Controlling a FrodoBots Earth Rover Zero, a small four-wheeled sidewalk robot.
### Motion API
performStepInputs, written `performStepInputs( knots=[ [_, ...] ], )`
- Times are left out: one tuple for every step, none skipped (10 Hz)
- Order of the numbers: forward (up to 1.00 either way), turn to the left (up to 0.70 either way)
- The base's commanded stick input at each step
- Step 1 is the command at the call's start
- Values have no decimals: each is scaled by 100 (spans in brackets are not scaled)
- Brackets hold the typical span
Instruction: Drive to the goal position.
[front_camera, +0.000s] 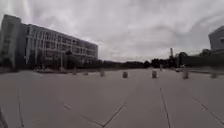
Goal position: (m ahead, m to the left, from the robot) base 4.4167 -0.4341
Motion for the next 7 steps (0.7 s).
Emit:
performStepInputs(
  knots=[
    [70, -35],
    [70, -35],
    [70, -35],
    [70, -35],
    [70, -35],
    [70, -35],
    [70, -35]
  ],
)
